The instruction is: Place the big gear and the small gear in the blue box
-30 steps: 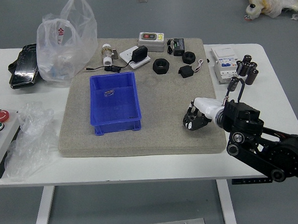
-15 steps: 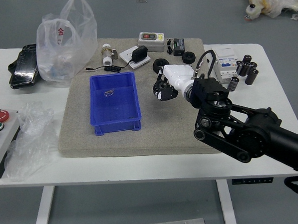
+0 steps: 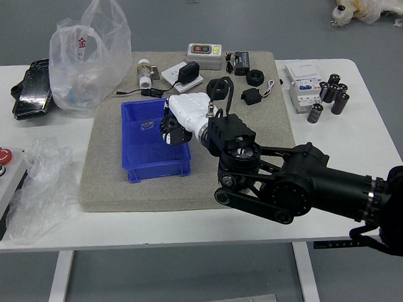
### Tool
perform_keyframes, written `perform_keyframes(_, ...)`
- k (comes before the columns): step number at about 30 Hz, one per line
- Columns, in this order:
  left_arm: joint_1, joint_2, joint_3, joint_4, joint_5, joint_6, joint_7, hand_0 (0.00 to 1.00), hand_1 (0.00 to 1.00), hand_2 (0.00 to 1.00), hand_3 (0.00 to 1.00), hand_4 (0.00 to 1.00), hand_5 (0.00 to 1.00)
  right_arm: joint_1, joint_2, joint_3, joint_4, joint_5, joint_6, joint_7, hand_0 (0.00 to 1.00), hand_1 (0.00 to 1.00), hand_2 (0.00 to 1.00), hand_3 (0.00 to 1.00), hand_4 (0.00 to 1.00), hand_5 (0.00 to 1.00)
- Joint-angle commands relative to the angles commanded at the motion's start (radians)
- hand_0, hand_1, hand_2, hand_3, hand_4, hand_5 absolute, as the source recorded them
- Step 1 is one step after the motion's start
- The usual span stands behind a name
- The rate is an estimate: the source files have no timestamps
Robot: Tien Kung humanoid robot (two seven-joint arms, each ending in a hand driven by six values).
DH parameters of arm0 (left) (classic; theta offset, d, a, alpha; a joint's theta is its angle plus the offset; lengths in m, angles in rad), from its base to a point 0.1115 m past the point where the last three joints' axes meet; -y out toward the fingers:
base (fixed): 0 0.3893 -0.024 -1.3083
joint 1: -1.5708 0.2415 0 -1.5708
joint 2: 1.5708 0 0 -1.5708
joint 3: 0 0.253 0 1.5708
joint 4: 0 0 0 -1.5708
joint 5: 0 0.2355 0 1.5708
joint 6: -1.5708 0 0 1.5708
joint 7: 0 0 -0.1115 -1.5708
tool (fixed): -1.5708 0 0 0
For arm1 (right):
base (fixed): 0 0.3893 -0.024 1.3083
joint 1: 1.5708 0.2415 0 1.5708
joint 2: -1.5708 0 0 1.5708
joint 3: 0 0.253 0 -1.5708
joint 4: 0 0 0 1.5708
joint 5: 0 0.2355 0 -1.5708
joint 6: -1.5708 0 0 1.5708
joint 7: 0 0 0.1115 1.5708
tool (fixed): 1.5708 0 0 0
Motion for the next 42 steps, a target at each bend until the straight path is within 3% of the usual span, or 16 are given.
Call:
perform_keyframes(4,-0.004,0.0,-0.001,0.0,0.003,-0.002,-0.001,0.648,0.596,0.574,0.642,0.651,0.307,0.004,0.0,-0.015,-0.005,0.028,0.004,0.018,0.474,0.739,0.866,0.871,0.669,0.242)
perform_keyframes(5,-0.005,0.0,-0.001,0.001,0.005,-0.002,-0.001,0.648,0.595,0.574,0.641,0.652,0.309,0.004,0.0,-0.016,-0.006,0.032,0.004,0.022,0.671,0.927,0.998,0.998,0.79,0.314)
perform_keyframes(10,-0.008,0.002,-0.004,0.001,0.01,-0.004,0.0,0.648,0.595,0.574,0.641,0.652,0.309,0.001,-0.005,-0.013,-0.007,0.043,0.002,0.036,0.671,0.927,0.998,0.998,0.79,0.314)
perform_keyframes(11,-0.008,0.003,-0.004,0.001,0.01,-0.004,0.0,0.648,0.596,0.574,0.641,0.652,0.309,0.0,-0.006,-0.011,-0.007,0.044,0.0,0.038,0.753,0.979,0.998,0.998,0.832,0.335)
perform_keyframes(12,-0.009,0.004,-0.004,0.001,0.011,-0.005,0.0,0.648,0.596,0.574,0.641,0.652,0.309,-0.002,-0.008,-0.006,-0.006,0.043,-0.004,0.042,0.753,0.979,0.998,0.998,0.832,0.335)
perform_keyframes(16,-0.014,0.006,-0.009,0.001,0.021,-0.008,0.001,0.648,0.596,0.574,0.641,0.652,0.309,-0.017,-0.025,0.034,0.009,0.032,-0.051,0.065,0.753,0.979,0.998,0.998,0.832,0.335)
perform_keyframes(22,-0.02,0.017,-0.008,0.004,0.027,-0.008,-0.006,0.648,0.596,0.574,0.641,0.652,0.309,-0.102,-0.117,0.173,0.096,0.06,-0.164,0.154,0.722,0.96,0.998,0.998,0.83,0.366)
perform_keyframes(23,-0.018,0.017,-0.005,0.005,0.024,-0.008,-0.008,0.648,0.596,0.574,0.642,0.652,0.309,-0.125,-0.139,0.208,0.117,0.081,-0.186,0.178,0.68,0.867,0.907,0.921,0.761,0.392)
perform_keyframes(28,-0.01,0.014,0.013,0.009,0.001,-0.002,-0.02,0.648,0.596,0.574,0.642,0.652,0.309,-0.243,-0.241,0.391,0.21,0.209,-0.271,0.319,0.68,0.867,0.907,0.921,0.761,0.392)
perform_keyframes(29,-0.008,0.013,0.015,0.01,-0.001,-0.002,-0.022,0.648,0.596,0.574,0.641,0.653,0.309,-0.271,-0.262,0.433,0.224,0.245,-0.276,0.356,0.651,0.8,0.822,0.809,0.74,0.431)
perform_keyframes(31,-0.005,0.01,0.026,0.012,-0.016,0.001,-0.03,0.648,0.596,0.574,0.641,0.653,0.309,-0.332,-0.303,0.517,0.246,0.327,-0.267,0.435,0.651,0.8,0.822,0.809,0.74,0.431)
perform_keyframes(34,-0.006,0.009,0.039,0.015,-0.03,0.004,-0.04,0.648,0.596,0.574,0.641,0.653,0.309,-0.411,-0.333,0.622,0.254,0.432,-0.234,0.536,0.651,0.8,0.822,0.809,0.74,0.431)
perform_keyframes(35,-0.006,0.008,0.046,0.016,-0.038,0.005,-0.045,0.648,0.596,0.574,0.641,0.651,0.308,-0.446,-0.343,0.664,0.256,0.474,-0.216,0.576,0.651,0.779,0.794,0.761,0.754,0.5)
perform_keyframes(40,-0.003,0.008,0.059,0.018,-0.052,0.007,-0.054,0.648,0.596,0.574,0.641,0.651,0.308,-0.596,-0.357,0.847,0.265,0.666,-0.14,0.744,0.651,0.779,0.794,0.761,0.754,0.5)
perform_keyframes(41,-0.002,0.008,0.06,0.019,-0.053,0.008,-0.055,0.648,0.595,0.574,0.641,0.649,0.306,-0.636,-0.359,0.893,0.267,0.719,-0.118,0.786,0.651,0.758,0.776,0.754,0.772,0.567)
perform_keyframes(42,-0.001,0.007,0.06,0.019,-0.054,0.008,-0.055,0.648,0.595,0.574,0.641,0.649,0.306,-0.654,-0.359,0.913,0.267,0.743,-0.109,0.805,0.651,0.758,0.776,0.754,0.772,0.567)
